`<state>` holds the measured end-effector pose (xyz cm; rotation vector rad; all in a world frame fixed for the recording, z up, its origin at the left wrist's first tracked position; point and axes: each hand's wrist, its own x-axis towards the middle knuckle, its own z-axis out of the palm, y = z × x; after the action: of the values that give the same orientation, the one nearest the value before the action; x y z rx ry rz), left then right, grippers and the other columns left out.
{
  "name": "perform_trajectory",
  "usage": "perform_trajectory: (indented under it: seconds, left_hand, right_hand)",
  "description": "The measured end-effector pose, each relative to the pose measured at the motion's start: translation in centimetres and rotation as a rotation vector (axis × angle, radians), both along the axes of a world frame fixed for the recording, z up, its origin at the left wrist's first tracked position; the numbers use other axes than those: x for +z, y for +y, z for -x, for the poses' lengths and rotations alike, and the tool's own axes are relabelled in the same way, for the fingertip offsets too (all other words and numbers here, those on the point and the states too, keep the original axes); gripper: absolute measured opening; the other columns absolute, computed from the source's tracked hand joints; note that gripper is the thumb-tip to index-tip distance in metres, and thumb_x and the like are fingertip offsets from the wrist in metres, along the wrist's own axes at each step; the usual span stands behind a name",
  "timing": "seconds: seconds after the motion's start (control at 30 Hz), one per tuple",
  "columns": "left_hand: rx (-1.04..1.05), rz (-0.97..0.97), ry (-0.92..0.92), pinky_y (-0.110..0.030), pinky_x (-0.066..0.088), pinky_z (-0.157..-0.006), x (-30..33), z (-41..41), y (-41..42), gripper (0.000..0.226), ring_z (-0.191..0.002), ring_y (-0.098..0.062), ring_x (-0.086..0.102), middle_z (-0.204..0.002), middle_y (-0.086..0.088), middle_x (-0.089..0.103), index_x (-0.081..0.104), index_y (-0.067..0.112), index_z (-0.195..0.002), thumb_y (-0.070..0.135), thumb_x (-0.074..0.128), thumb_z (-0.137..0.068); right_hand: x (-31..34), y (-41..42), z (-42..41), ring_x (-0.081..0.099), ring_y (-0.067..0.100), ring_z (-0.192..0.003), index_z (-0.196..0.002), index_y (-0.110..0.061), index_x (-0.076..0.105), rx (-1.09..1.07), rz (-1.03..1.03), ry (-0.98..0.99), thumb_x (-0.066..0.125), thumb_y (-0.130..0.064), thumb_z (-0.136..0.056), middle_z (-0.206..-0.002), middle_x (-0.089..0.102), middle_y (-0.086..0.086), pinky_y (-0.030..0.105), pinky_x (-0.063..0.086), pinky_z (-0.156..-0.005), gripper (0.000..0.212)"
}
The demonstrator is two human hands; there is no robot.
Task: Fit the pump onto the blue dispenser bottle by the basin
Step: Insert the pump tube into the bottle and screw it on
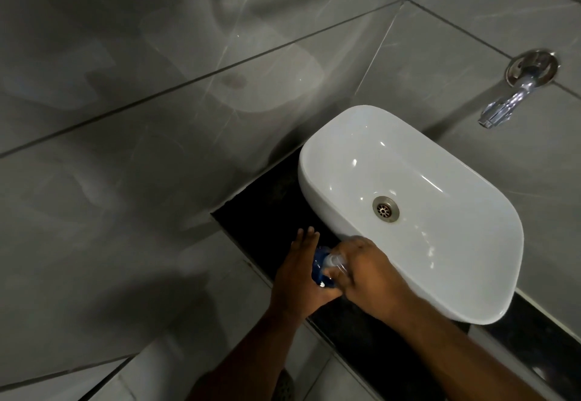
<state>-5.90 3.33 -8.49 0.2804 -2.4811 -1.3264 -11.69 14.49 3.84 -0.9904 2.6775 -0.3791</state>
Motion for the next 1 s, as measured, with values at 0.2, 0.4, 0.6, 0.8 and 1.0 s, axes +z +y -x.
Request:
perform_trajectory:
  seconds: [0.2,0.4,0.6,0.8,1.0]
  left_hand:
    - [-0.027,-0.030,-0.055,-0.043,0.035,-0.110,0.2,-0.1,-0.2,0.104,-0.143,-0.022,0.023,-0.153,-0.007,0.034,0.030,0.014,-0.145,0.053,0.071,-0.058]
    - [0.021,-0.017,-0.006,-0.035,0.038,-0.104,0.4,0.3,0.2,0.101,-0.139,-0.024,0.032,-0.148,-0.009,0.042,0.038,0.012,-0.140,0.057,0.076,-0.058]
    - [0.052,-0.053,0.024,-0.032,0.034,-0.105,0.2,0.1,0.3,0.096,-0.140,-0.020,0.030,-0.147,-0.007,0.044,0.040,0.014,-0.139,0.055,0.072,-0.058]
    - [-0.008,-0.062,-0.016,-0.041,0.037,-0.107,0.2,0.2,0.0,0.101,-0.143,-0.022,0.024,-0.150,-0.007,0.038,0.035,0.017,-0.142,0.058,0.070,-0.057]
    - [-0.020,-0.046,-0.037,-0.038,0.040,-0.107,0.2,0.3,-0.1,0.102,-0.144,-0.017,0.022,-0.152,-0.002,0.037,0.036,0.018,-0.141,0.062,0.076,-0.058]
  right_hand:
    - [0.9,0.0,0.0,0.064,0.020,-0.096,-0.104,-0.017,0.068,-0.007,0.053,-0.110,0.070,-0.027,-0.084,-0.104,0.068,0.003,0.030,0.051,-0.086,0.023]
    - [3.6,0.5,1.9,0.063,0.028,-0.101,-0.129,-0.014,0.060,0.506,-0.118,0.138,0.063,-0.009,-0.086,-0.111,0.066,0.011,0.038,0.055,-0.084,0.043]
    - [3.1,-1.3,2.1,0.058,0.031,-0.110,-0.125,-0.006,0.056,0.654,-0.456,0.195,0.042,-0.001,-0.090,-0.123,0.058,0.014,0.035,0.044,-0.095,0.039]
    - [2.9,-1.2,1.8,0.059,0.021,-0.107,-0.125,-0.013,0.058,0.503,-0.360,0.098,0.049,-0.011,-0.093,-0.121,0.061,0.008,0.025,0.044,-0.088,0.033]
    - [3.8,1.5,2.6,0.058,0.017,-0.118,-0.138,-0.021,0.052,0.321,-0.039,-0.155,0.064,-0.004,-0.087,-0.131,0.058,0.003,0.030,0.051,-0.097,0.056]
